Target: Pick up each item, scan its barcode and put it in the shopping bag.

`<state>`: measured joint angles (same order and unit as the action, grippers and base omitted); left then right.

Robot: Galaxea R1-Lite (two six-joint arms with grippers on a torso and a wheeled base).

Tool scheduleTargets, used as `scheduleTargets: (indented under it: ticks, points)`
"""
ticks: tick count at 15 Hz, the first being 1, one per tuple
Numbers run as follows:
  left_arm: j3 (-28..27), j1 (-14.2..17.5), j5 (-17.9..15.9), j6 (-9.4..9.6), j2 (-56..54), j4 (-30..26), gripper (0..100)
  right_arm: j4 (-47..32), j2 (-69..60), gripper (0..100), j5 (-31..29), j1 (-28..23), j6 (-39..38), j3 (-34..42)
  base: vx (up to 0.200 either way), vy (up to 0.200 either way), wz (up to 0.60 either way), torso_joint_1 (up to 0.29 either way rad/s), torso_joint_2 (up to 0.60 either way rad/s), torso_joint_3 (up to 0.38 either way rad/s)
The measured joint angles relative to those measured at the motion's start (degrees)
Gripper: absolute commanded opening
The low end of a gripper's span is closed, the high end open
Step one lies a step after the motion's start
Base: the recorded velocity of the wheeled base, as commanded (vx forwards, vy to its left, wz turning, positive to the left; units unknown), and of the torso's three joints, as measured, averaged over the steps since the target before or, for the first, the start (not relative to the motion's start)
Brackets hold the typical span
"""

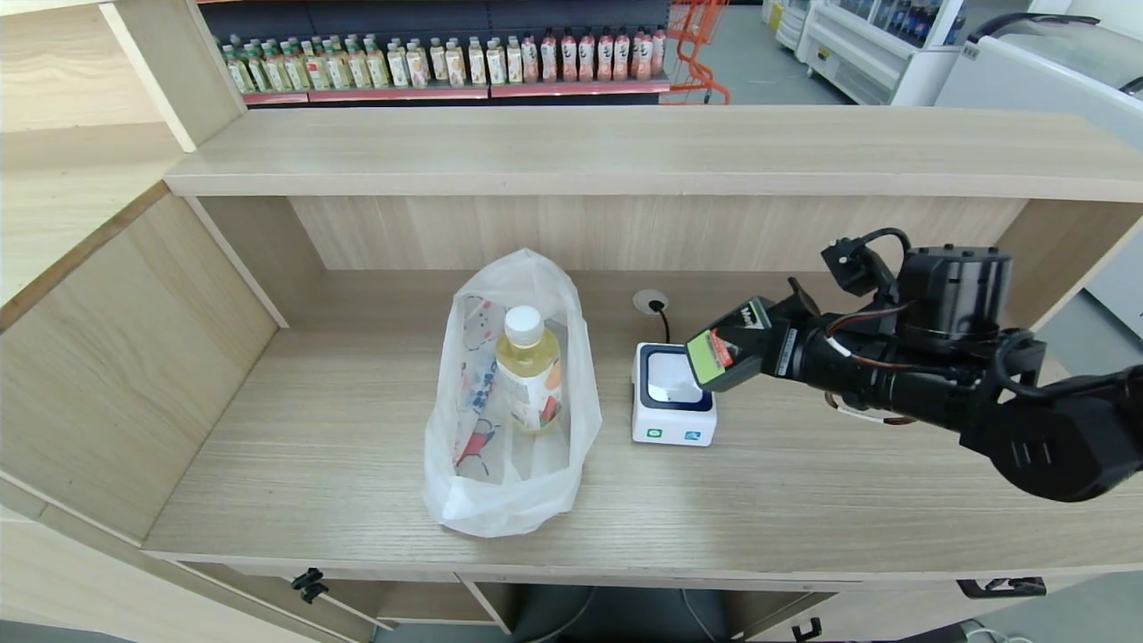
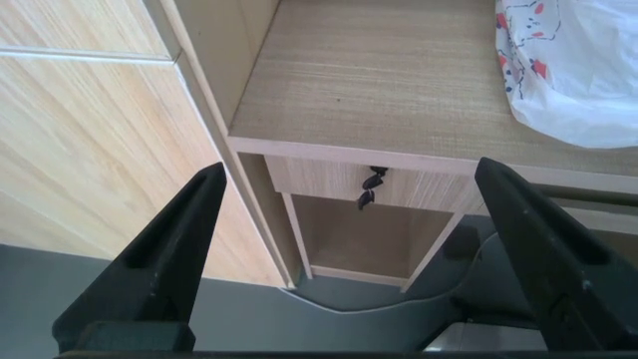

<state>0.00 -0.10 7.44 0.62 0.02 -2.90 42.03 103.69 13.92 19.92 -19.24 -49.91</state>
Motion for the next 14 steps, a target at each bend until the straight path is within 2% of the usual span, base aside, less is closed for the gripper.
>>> scheduleTargets:
  ticks: [7,12,14]
  points:
    - [0.0,0.0,0.02,0.09,0.0,0.01,100,0.72,7.52,0,-1.32,0.89,0.0,-4.97,0.0,0.0,0.0,0.0,0.0,0.0]
    - [0.0,0.0,0.0,0.06,0.0,0.01,100,1.1,10.14,0,-1.39,4.17,-0.61,-7.78,0.0,0.0,0.0,0.0,0.0,0.0]
    - [0.0,0.0,0.02,0.09,0.0,0.01,100,3.54,11.5,0,-1.58,5.07,-0.44,-7.95,0.0,0.0,0.0,0.0,0.0,0.0]
